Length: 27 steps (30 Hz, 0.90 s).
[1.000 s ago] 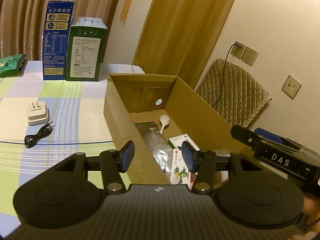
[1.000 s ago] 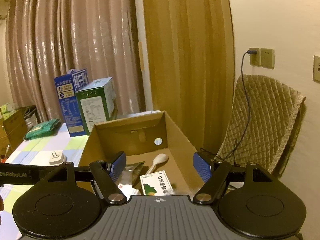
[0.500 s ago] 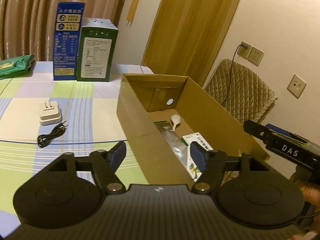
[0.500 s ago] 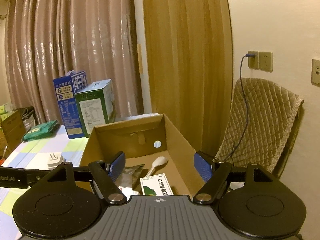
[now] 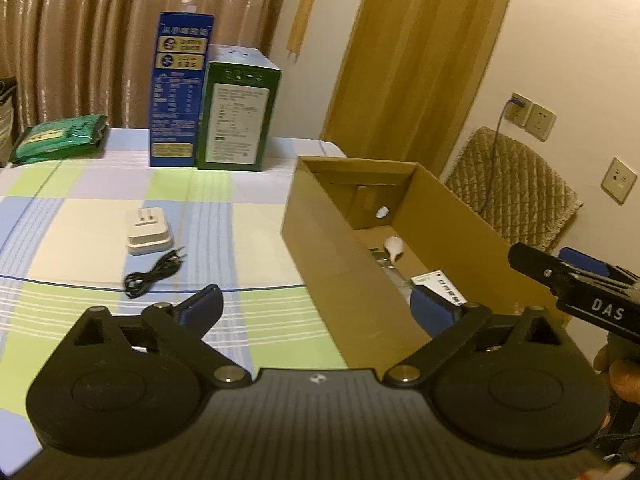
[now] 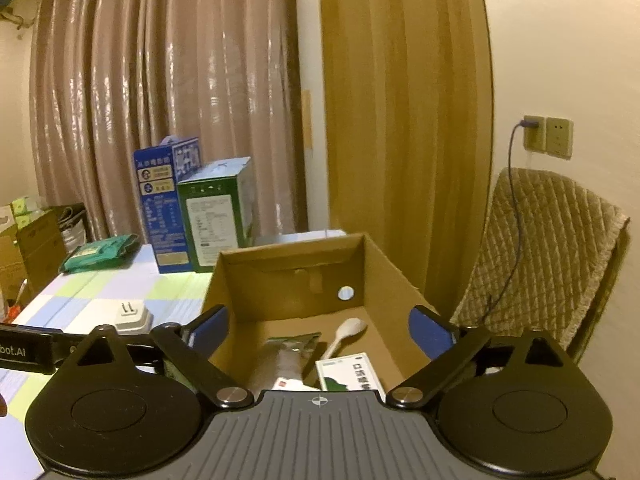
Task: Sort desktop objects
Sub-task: 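Move both tools back from the cardboard box to the table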
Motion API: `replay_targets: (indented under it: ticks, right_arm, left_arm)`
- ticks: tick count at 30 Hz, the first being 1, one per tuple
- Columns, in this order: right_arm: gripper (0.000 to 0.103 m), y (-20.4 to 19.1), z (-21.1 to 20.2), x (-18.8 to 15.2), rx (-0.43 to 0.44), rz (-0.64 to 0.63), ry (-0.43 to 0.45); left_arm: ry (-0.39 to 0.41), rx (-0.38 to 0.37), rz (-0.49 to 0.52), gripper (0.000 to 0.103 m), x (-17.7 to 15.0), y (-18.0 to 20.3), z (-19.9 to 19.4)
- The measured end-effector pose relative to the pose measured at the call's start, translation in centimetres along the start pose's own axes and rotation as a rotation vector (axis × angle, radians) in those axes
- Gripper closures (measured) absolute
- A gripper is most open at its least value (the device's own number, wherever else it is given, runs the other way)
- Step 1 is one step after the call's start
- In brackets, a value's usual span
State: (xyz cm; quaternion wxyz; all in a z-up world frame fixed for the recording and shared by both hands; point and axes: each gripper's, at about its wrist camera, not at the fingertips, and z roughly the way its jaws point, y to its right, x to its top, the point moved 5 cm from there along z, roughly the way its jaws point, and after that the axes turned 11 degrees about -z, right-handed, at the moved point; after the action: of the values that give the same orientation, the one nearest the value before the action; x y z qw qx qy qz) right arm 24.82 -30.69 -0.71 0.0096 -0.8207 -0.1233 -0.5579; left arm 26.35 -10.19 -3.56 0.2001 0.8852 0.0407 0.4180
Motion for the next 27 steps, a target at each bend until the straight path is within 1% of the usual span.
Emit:
replay_targets:
  ticks: [2, 10, 17, 27]
  right_arm:
    - [0.002, -0.6, 0.2, 0.2, 0.008, -0.005, 0.002]
    - [0.002, -3.7, 0.8, 1.1, 0.068, -0.035, 0.019]
    - [0.002, -6.8, 1.4, 2.0, 0.128, -0.059, 0.036]
    - [0.002, -10.4, 2.3, 2.8, 0.185, -0.079, 0.038]
  left_arm:
    - [0.007, 0.015, 0.001, 0.002, 0.2, -0.5, -0.2]
    - [0.021, 0.081, 0.000, 0.002, 0.4, -2.8, -1.0]
    - [0.036, 0.113, -0.017, 0.002, 0.8, -4.8, -1.9]
    - [0.063, 0.163, -0.042, 0.002, 1.5, -8.1, -3.7]
